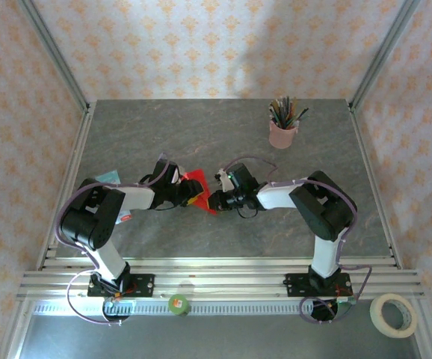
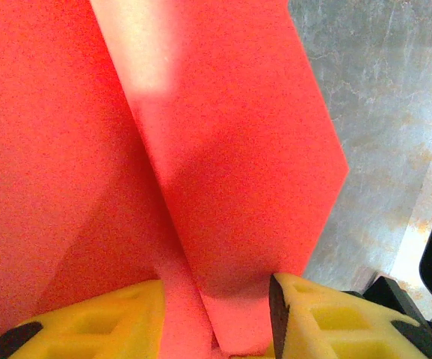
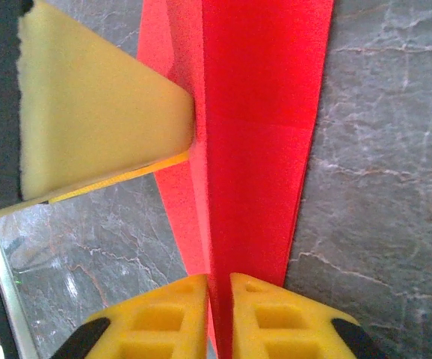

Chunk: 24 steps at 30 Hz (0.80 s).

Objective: Fold a paper plane with a square sheet of paper (pick it up from the middle)

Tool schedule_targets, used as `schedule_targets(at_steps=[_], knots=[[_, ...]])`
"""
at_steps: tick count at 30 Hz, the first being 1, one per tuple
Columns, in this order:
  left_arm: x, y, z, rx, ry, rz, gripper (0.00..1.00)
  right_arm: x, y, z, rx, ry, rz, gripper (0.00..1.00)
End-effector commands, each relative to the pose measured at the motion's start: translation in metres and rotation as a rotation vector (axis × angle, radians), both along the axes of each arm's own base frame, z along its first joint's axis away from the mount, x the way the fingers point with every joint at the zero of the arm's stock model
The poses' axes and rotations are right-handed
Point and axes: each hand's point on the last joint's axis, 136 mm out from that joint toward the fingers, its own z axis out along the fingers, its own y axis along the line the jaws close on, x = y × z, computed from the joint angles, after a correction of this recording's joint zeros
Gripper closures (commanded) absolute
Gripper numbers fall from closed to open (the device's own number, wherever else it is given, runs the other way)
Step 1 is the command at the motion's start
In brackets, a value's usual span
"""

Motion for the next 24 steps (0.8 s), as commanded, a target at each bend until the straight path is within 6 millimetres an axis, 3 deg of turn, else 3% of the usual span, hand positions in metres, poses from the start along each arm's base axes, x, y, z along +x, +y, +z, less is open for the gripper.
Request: schedule_targets(at_steps=[1, 4, 9, 14, 18, 24], knots=[[-0.026, 0.020, -0.048, 0.135, 0.130, 0.012, 0.56, -0.003, -0.002, -0.001, 0.002, 0.023, -0.018, 0.88], [-0.017, 0.016, -0.032, 0.113, 0.090, 0.008, 0.56, -0.006, -0.006, -0.011, -0.017, 0.052, -0.027, 0.91], [0.012, 0.007, 0.025, 0.052, -0.061, 0.024, 0.55, -0.014, -0.013, -0.024, -0.032, 0.103, -0.043, 0.93], [0.025, 0.010, 0.062, -0.003, -0.190, 0.057, 0.55, -0.019, -0.013, -0.028, -0.020, 0.147, -0.041, 0.93], [0.025, 0.007, 0.077, -0.060, -0.280, 0.039, 0.64, -0.020, -0.013, -0.027, -0.005, 0.184, -0.047, 0.94], [0.019, -0.001, 0.069, -0.111, -0.307, -0.007, 0.79, -0.018, -0.020, -0.026, 0.036, 0.218, -0.079, 0.95]])
